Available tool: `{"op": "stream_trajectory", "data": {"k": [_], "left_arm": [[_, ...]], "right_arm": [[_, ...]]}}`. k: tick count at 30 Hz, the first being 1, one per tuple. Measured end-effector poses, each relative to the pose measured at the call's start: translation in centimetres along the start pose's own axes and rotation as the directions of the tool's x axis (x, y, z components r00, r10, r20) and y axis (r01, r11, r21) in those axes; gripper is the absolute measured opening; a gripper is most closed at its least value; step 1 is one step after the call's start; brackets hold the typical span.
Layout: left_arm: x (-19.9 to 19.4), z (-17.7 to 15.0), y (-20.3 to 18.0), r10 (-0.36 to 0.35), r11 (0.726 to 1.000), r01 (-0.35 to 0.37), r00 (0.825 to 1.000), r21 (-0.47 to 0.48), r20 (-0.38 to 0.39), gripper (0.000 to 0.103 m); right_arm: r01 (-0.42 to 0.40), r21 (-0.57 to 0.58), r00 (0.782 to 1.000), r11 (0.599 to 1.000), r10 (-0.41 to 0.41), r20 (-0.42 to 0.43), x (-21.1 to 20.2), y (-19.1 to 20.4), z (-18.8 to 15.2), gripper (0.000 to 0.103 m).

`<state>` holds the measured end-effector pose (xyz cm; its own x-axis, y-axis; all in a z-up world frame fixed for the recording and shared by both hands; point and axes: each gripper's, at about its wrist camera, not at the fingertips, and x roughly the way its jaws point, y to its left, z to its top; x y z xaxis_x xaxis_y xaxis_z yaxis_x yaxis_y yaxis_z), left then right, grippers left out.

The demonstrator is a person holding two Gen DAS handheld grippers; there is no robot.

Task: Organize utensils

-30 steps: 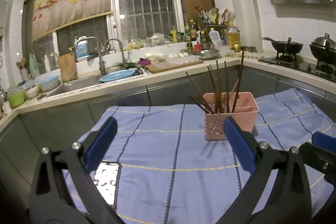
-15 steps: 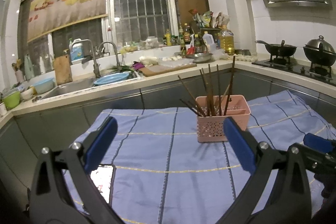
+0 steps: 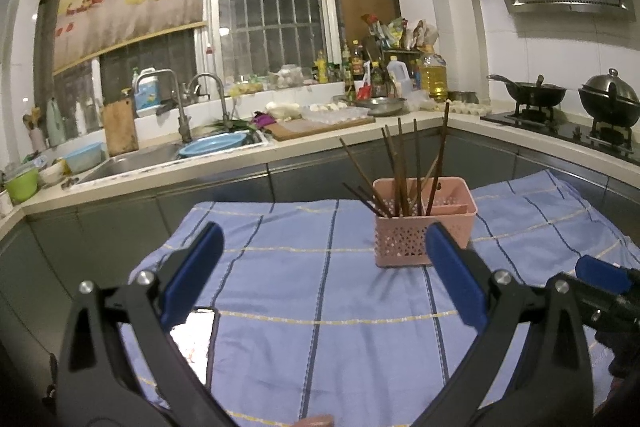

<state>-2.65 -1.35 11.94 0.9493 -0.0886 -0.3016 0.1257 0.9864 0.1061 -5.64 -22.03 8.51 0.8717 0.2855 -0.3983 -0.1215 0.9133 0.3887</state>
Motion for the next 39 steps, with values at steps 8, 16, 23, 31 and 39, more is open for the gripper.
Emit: {"op": "stream_trajectory", "data": {"k": [8, 16, 23, 31, 39], "left_arm": [[-0.9, 0.4, 0.0, -0.021, 1.000, 0.021, 0.999, -0.004, 0.030, 0.097], [-0.6, 0.2, -0.1, -0.052, 0.999, 0.052, 0.999, 0.002, 0.012, 0.097], [0.1, -0.2, -0.3, -0.063, 0.998, 0.063, 0.998, 0.019, -0.017, 0.097], [0.6, -0.6, -0.3, -0.110, 0.994, 0.110, 0.993, -0.005, -0.051, 0.097], [0.7, -0.5, -0.5, -0.090, 0.996, 0.090, 0.995, -0.004, -0.052, 0.097]], "right_arm": [[-0.002, -0.007, 1.000, 1.000, 0.002, 0.013, -0.1, 0.2, -0.3, 0.081], [0.001, -0.003, 1.000, 1.000, -0.001, 0.005, -0.2, 0.4, -0.4, 0.081], [0.002, 0.000, 1.000, 1.000, -0.002, 0.002, -0.1, 0.4, -0.5, 0.081], [0.005, 0.004, 1.000, 1.000, -0.005, -0.004, 0.0, 0.6, -0.7, 0.081], [0.005, 0.005, 1.000, 1.000, -0.005, -0.003, 0.0, 0.5, -0.7, 0.081]]}}
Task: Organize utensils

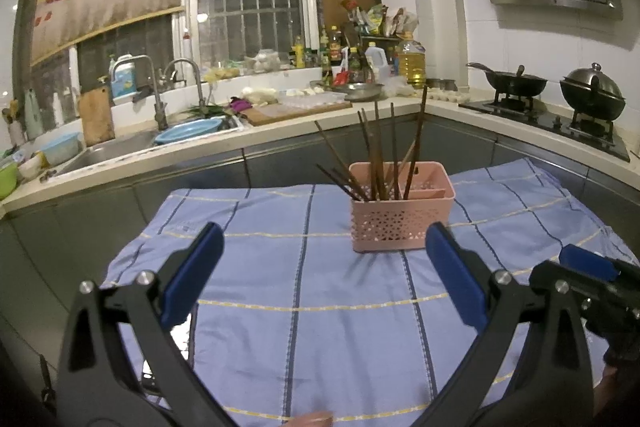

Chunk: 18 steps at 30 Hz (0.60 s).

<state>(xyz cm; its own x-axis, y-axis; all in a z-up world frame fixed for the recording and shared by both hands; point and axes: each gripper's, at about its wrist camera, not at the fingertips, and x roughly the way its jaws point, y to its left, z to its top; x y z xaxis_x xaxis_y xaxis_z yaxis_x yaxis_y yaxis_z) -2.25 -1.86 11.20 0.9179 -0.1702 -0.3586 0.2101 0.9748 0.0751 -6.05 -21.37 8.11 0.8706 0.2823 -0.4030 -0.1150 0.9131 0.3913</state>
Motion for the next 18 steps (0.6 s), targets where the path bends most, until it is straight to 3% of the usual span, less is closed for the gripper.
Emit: {"op": "stream_trajectory", "data": {"k": [18], "left_arm": [[-0.01, 0.03, 0.05, 0.020, 1.000, -0.020, 1.000, 0.010, 0.004, 0.097]], "right_arm": [[0.003, 0.003, 1.000, 1.000, -0.003, -0.004, 0.01, -0.19, -0.03, 0.081]]}}
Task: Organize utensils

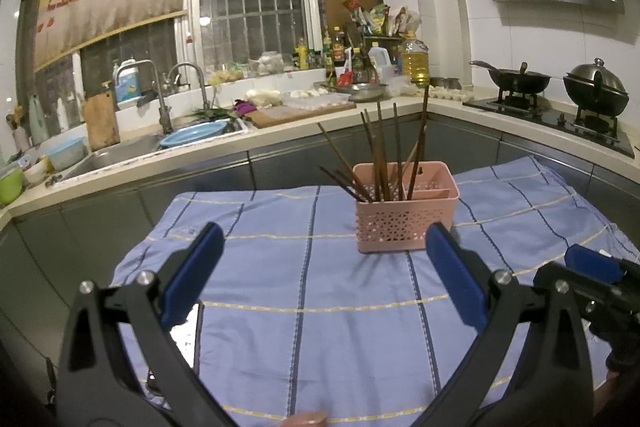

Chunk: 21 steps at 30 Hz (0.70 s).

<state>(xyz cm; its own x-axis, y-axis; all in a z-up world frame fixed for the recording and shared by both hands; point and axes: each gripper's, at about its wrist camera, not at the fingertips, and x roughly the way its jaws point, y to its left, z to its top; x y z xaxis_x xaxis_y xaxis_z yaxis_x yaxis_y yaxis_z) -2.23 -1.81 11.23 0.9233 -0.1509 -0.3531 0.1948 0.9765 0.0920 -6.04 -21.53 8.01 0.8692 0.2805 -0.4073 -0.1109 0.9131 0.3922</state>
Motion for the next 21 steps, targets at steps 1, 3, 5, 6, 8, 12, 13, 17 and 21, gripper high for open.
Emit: {"op": "stream_trajectory", "data": {"k": [1, 3, 5, 6, 8, 12, 13, 17, 21], "left_arm": [[-0.01, 0.00, -0.03, 0.001, 1.000, -0.001, 1.000, 0.000, 0.000, 0.097], [-0.11, -0.03, -0.03, 0.002, 1.000, -0.002, 1.000, 0.004, 0.002, 0.097], [-0.20, -0.10, -0.08, 0.000, 1.000, 0.000, 1.000, 0.009, 0.001, 0.097], [-0.26, -0.13, -0.13, 0.000, 1.000, 0.000, 1.000, 0.012, 0.001, 0.097], [-0.30, -0.15, -0.30, 0.004, 1.000, -0.004, 1.000, 0.018, 0.000, 0.097], [-0.48, -0.16, -0.33, 0.004, 1.000, -0.004, 1.000, 0.018, 0.003, 0.097], [-0.46, -0.15, -0.38, 0.007, 1.000, -0.007, 1.000, 0.019, 0.004, 0.097], [-0.55, -0.13, -0.44, 0.010, 1.000, -0.010, 1.000, 0.020, 0.009, 0.097], [-0.55, -0.14, -0.41, 0.009, 1.000, -0.009, 1.000, 0.021, 0.007, 0.097]], "right_arm": [[0.000, 0.000, 1.000, 1.000, 0.000, 0.001, 0.00, 0.00, 0.00, 0.081], [0.001, 0.001, 1.000, 1.000, -0.001, 0.002, -0.05, -0.05, 0.03, 0.081], [0.001, 0.004, 1.000, 1.000, -0.001, 0.003, -0.12, -0.08, 0.11, 0.081], [0.001, 0.004, 1.000, 1.000, -0.001, 0.003, -0.12, -0.09, 0.11, 0.081], [0.002, 0.005, 1.000, 1.000, -0.002, 0.005, -0.26, -0.12, 0.16, 0.081], [0.001, 0.004, 1.000, 1.000, -0.001, 0.005, -0.24, -0.17, 0.17, 0.081], [0.001, 0.004, 1.000, 1.000, -0.001, 0.005, -0.24, -0.17, 0.16, 0.081], [0.001, 0.004, 1.000, 1.000, -0.001, 0.004, -0.23, -0.20, 0.14, 0.081], [0.001, 0.003, 1.000, 1.000, -0.001, 0.005, -0.24, -0.18, 0.12, 0.081]]}}
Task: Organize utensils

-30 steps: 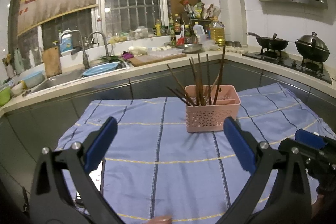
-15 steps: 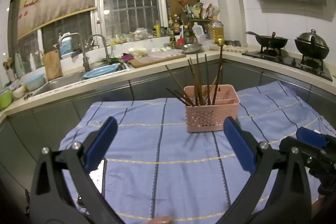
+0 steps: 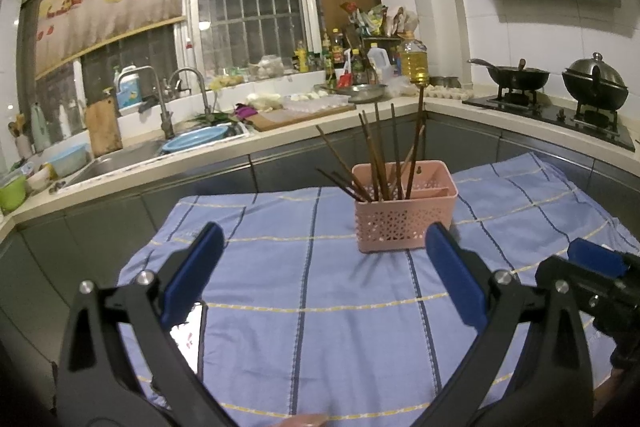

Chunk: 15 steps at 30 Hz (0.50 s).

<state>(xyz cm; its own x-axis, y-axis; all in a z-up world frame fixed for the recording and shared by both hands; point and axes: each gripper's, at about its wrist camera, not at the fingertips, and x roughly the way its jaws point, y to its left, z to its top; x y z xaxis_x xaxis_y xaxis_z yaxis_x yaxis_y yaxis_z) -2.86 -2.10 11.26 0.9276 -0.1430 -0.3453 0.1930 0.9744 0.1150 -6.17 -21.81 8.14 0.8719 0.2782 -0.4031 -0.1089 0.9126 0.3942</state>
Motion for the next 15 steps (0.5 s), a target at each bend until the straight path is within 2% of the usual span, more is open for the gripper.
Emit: {"op": "stream_trajectory", "data": {"k": [15], "left_arm": [[-0.03, -0.46, 0.02, -0.005, 1.000, 0.005, 1.000, -0.002, -0.006, 0.097]], "right_arm": [[0.001, 0.002, 1.000, 1.000, -0.001, 0.001, -0.15, -0.01, -0.01, 0.081]]}}
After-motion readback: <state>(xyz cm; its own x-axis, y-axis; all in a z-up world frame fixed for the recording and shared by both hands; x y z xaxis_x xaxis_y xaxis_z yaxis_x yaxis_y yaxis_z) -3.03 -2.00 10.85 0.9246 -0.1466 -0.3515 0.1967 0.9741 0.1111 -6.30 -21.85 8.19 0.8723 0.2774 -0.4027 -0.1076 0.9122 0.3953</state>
